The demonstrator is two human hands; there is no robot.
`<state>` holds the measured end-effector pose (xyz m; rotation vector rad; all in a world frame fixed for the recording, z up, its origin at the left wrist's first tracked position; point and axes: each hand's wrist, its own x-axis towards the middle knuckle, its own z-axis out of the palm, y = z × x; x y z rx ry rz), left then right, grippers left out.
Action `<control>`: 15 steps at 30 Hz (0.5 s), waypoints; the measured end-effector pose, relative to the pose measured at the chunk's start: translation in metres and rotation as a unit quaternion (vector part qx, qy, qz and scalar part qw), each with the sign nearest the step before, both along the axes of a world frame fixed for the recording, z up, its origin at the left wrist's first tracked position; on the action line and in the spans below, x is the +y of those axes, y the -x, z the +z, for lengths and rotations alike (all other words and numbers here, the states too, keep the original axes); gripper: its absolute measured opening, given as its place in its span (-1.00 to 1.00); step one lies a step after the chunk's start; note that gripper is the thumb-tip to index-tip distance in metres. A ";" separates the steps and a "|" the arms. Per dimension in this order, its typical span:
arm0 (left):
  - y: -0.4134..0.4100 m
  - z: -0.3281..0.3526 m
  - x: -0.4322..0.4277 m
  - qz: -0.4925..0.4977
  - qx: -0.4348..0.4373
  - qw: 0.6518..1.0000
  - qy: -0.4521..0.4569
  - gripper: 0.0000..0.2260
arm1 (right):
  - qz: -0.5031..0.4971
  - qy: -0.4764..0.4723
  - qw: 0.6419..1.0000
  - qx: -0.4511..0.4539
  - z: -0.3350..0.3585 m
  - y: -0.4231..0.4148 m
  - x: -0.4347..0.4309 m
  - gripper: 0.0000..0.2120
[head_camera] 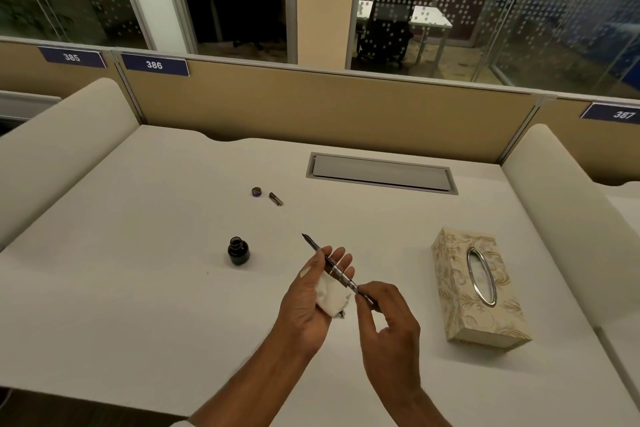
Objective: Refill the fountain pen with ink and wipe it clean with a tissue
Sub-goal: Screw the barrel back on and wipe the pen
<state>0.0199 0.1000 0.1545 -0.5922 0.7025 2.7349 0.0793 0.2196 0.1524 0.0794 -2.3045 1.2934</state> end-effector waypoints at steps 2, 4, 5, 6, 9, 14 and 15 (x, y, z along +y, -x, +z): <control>-0.005 0.001 0.006 -0.012 0.000 1.000 -0.001 -0.71 | -0.003 0.017 1.000 -0.001 0.002 0.003 -0.001 -0.78; -0.007 0.002 0.010 -0.029 0.006 1.000 0.006 -0.71 | -0.011 0.037 0.999 -0.010 0.003 0.006 -0.002 -0.77; -0.008 0.004 0.011 -0.035 0.011 0.999 0.015 -0.71 | -0.015 0.047 0.999 -0.014 0.004 0.007 -0.001 -0.76; -0.009 0.005 0.010 -0.039 0.019 0.999 0.028 -0.70 | -0.017 0.058 0.998 -0.018 0.004 0.007 0.000 -0.76; -0.009 0.011 0.006 -0.045 0.039 0.996 0.073 -0.67 | -0.021 0.149 0.987 -0.055 0.002 0.007 0.001 -0.73; -0.007 0.021 0.002 -0.020 0.056 0.992 0.109 -0.61 | -0.021 0.288 0.951 -0.109 0.004 0.006 -0.005 -0.71; -0.007 0.022 0.002 -0.014 0.061 0.991 0.116 -0.59 | -0.019 0.292 0.950 -0.109 0.004 0.005 -0.006 -0.69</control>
